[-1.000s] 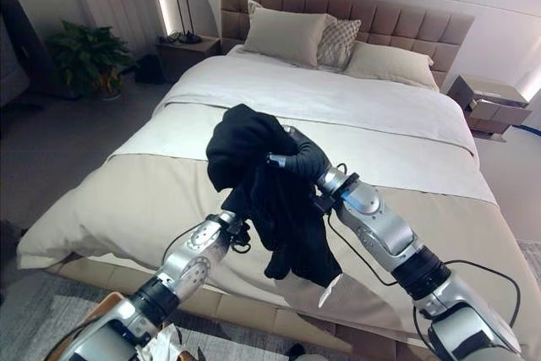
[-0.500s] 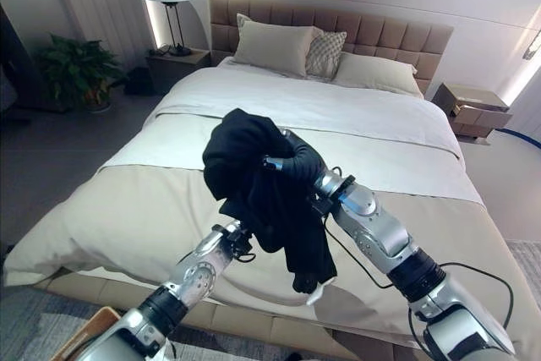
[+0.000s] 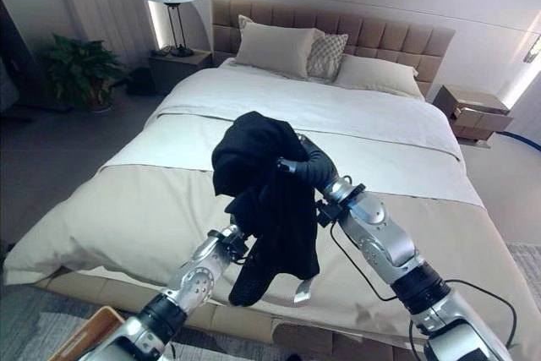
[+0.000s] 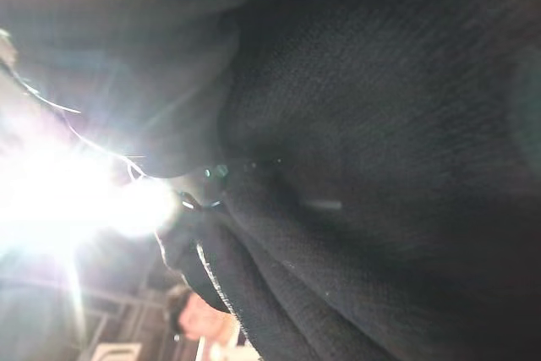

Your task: Pick up clothes into the bucket

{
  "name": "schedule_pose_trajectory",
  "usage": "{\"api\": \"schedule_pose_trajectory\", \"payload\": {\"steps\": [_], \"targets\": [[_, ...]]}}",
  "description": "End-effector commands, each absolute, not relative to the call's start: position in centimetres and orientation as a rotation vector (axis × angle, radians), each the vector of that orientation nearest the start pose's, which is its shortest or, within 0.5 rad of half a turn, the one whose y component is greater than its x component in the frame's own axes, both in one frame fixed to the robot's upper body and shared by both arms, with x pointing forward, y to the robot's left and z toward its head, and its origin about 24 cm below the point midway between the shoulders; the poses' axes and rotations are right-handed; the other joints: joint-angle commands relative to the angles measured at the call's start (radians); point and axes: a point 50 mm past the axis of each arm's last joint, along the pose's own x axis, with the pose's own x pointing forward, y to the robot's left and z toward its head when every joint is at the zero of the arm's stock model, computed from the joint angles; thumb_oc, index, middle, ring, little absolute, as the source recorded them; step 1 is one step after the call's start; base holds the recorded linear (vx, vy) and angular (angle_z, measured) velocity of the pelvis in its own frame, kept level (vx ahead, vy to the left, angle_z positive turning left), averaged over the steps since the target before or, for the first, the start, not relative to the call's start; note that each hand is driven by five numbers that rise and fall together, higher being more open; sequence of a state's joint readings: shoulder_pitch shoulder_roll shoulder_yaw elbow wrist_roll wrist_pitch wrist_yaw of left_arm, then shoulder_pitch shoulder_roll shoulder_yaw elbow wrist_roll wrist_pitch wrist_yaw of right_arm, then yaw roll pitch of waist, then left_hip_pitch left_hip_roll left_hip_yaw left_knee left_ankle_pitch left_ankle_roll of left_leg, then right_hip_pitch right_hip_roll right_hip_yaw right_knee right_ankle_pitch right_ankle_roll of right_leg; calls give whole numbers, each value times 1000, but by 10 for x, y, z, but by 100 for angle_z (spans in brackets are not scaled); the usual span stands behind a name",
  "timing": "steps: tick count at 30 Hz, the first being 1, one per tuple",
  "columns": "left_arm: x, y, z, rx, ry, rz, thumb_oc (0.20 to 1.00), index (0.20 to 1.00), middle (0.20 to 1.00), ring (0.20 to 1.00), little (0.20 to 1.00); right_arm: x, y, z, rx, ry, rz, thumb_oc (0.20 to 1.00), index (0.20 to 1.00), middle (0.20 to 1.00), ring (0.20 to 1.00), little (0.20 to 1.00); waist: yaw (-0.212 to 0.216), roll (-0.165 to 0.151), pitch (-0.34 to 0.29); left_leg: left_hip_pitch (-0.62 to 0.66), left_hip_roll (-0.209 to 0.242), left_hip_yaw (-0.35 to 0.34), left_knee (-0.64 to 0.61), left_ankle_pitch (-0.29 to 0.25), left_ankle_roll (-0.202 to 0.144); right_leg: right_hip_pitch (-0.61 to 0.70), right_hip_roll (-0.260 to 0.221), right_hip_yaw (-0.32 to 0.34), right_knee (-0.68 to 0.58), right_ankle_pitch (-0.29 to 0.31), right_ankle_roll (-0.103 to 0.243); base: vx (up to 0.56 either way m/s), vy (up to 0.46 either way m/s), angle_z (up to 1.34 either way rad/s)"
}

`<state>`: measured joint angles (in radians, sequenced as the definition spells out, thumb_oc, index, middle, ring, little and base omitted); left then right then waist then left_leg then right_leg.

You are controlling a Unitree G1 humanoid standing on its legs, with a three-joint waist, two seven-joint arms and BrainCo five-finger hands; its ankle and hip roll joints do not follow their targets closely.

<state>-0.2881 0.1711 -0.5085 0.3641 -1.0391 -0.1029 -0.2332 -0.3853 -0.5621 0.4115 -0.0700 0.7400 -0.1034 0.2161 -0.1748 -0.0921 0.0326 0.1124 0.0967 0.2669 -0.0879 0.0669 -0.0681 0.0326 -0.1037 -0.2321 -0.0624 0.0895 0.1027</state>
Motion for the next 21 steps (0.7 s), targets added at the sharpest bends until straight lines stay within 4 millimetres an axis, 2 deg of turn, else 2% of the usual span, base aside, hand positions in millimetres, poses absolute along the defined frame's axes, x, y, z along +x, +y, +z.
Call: {"api": "schedule_pose_trajectory", "payload": {"steps": [1, 7, 13, 18, 21], "targets": [[289, 65, 72, -889, -47, -585, 200, 200, 200, 200, 200, 297, -140, 170, 224, -435, 611, 1000, 1000, 1000, 1000, 1000, 26, -28, 24, 18, -8, -104, 60, -97, 25, 28, -91, -39, 67, -19, 84, 0, 0, 0], [284, 61, 87, -937, -91, -623, 200, 200, 200, 200, 200, 301, -149, 154, 254, -386, 527, 1000, 1000, 1000, 1000, 1000, 33, -27, 29, 13, -11, -114, 62, -98, 27, 31, -95, -48, 69, -21, 83, 0, 0, 9], [278, 53, 105, -990, -132, -675, 200, 200, 200, 200, 200, 314, -164, 124, 303, -282, 334, 1000, 1000, 1000, 1000, 1000, 43, -24, 37, 9, -14, -128, 61, -97, 28, 37, -99, -62, 71, -23, 83, -1, 0, 4], [277, 54, 112, -1009, -159, -676, 200, 200, 200, 200, 200, 316, -170, 115, 281, -252, 275, 1000, 1000, 1000, 1000, 1000, 48, -24, 39, 9, -15, -134, 60, -97, 29, 41, -101, -69, 73, -25, 83, -7, 4, 11], [280, 64, 119, -1019, -211, -633, 200, 200, 200, 200, 200, 317, -180, 105, 259, -217, 200, 1000, 1000, 1000, 1000, 1000, 54, -25, 41, 8, -15, -138, 63, -98, 29, 43, -102, -74, 75, -26, 83, -7, 3, 4]]}}
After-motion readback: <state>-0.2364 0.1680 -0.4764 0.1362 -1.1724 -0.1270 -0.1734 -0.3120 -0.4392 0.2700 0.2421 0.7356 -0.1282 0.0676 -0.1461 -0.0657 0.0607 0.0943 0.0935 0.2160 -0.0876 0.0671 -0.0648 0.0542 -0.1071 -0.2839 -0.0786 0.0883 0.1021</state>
